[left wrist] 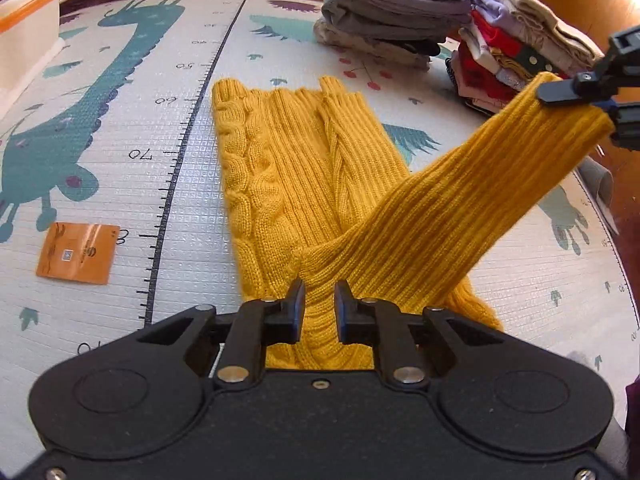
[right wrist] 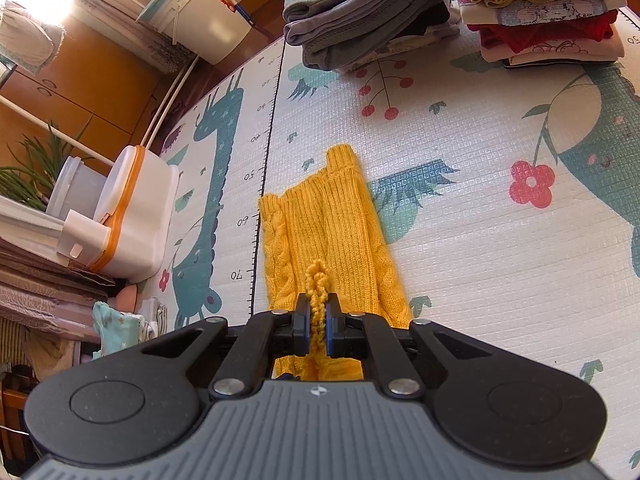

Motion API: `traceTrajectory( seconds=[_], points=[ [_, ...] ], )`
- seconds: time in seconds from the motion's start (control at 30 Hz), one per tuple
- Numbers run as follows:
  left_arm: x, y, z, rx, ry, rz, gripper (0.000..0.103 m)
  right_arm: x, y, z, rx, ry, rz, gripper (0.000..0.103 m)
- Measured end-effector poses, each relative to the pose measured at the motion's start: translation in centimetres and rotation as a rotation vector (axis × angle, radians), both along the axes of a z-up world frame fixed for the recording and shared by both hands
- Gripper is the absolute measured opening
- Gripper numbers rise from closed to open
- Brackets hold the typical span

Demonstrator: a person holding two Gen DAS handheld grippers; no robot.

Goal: Fold clothes

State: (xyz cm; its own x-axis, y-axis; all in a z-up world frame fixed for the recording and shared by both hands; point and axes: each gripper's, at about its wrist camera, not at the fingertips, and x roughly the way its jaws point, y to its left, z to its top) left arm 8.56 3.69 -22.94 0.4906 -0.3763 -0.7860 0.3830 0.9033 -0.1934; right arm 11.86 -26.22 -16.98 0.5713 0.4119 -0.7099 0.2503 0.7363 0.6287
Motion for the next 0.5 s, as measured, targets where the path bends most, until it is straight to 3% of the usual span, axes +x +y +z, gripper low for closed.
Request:
traceTrajectory(
  seconds=[0.07, 0.17, 0.2, 0.3, 0.43, 0.5],
  points=[
    [-1.9, 0.3, -0.1, -0.007, -0.006, -0.028, 0.012, 0.4, -0.1, 0.3, 0.013, -0.010, -0.011, 0.009],
    [-3.2, -0.7, -4.0, 0.037, 0.071, 0.025, 0.012, 0.7, -0.1, 0.5, 0.025, -0.015, -0.021, 0.009],
    [-3.8, -0.9, -4.6, 0.031, 0.048, 0.035, 0.012, 0.7, -0.1, 0.6, 0.027, -0.015, -0.022, 0.009],
    [-3.9, -0.1, -3.9, -0.061, 0.041, 0.027, 0.013, 0.5, 0.0, 0.6, 0.043, -0.005, -0.026, 0.009],
    [-4.5, 0.1, -1.9, -0.039, -0.066, -0.107, 0.043, 0.9, 0.0, 0.7, 0.052, 0.005, -0.047, 0.009],
    [-5.0, 0.1, -1.7, -0.024, -0.097, -0.146, 0.045, 1.5, 0.2, 0.7, 0.065, 0.009, -0.062, 0.009]
  ],
)
